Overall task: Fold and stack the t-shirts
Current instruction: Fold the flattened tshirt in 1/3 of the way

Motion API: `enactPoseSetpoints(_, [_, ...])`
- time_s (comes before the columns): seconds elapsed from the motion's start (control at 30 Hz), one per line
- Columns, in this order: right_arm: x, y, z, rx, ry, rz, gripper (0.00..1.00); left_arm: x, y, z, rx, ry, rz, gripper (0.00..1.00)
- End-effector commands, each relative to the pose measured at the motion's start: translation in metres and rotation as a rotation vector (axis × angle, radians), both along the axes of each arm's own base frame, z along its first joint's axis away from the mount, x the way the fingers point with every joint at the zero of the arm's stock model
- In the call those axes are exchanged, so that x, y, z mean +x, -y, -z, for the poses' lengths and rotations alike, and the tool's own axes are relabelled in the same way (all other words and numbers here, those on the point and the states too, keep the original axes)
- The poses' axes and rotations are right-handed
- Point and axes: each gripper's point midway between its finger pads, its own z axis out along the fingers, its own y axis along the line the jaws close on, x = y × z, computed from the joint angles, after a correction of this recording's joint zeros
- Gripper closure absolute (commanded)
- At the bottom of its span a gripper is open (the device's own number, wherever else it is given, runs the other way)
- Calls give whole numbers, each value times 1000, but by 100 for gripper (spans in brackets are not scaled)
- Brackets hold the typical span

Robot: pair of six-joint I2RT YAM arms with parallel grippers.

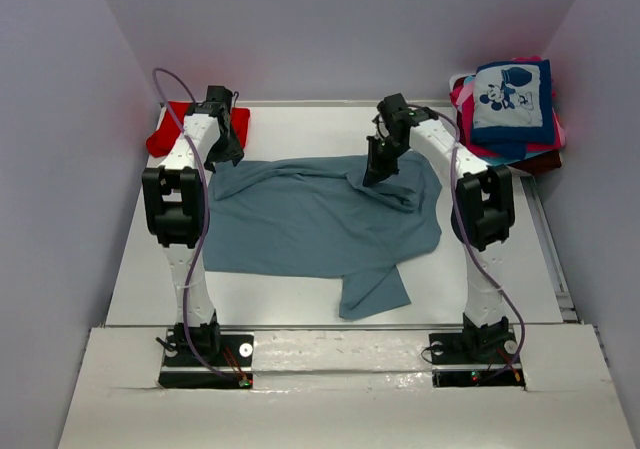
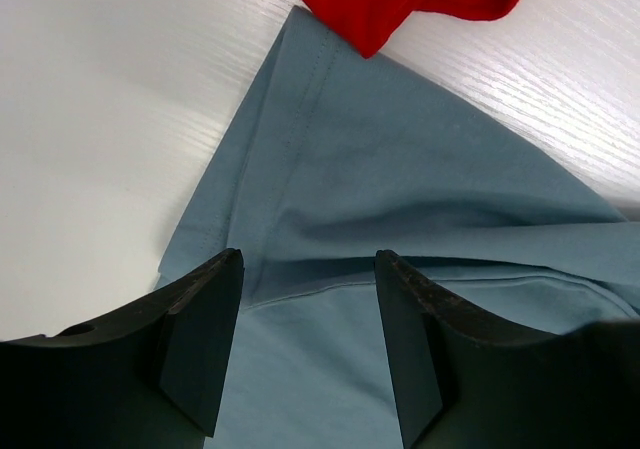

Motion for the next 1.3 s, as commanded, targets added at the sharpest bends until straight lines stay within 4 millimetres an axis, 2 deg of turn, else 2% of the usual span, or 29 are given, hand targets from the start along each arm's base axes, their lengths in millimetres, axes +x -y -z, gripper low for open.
enactPoseSetpoints(0.0, [-21,-22,-27,37,33,-77,93,-2,0,-15,15,28,9,34])
enactPoseSetpoints(0.27, [-45,-43,-27,35,10,-137,93,-3,0,-15,13,28,11,34])
enactPoseSetpoints(0.43, [-62,-48,-13,4,-32,-173,93,-4,1,-14,10,24,15,34])
enactPoseSetpoints(0.57, [-72,-41,4,-53,-78,-182,90,-5,1,-14,6,22,18,34])
enactPoseSetpoints(0.67, [-83,-41,13,-89,-105,-202,70,-6,2,-14,4,21,20,34])
enactPoseSetpoints(0.7, [-84,-39,15,-96,-109,-199,54,-6,2,-14,2,23,21,34])
enactPoseSetpoints(0.8, [-87,-36,17,-127,-101,-191,30,-7,2,-14,1,23,21,34])
enactPoseSetpoints(0.83, [-89,-33,17,-136,-101,-182,14,-7,3,-14,-1,26,22,34])
enactPoseSetpoints(0.9, [-87,-28,17,-158,-83,-166,3,-8,3,-12,-3,19,25,34])
enactPoseSetpoints(1.03, [-83,-23,11,-179,-40,-118,0,-10,7,-10,-1,14,37,34])
enactPoseSetpoints(1.2, [-71,-23,-13,-167,38,-57,0,-11,8,-7,-8,13,39,33])
enactPoseSetpoints(1.27, [-65,-15,-19,-207,74,-16,0,-11,9,-8,-11,17,42,34])
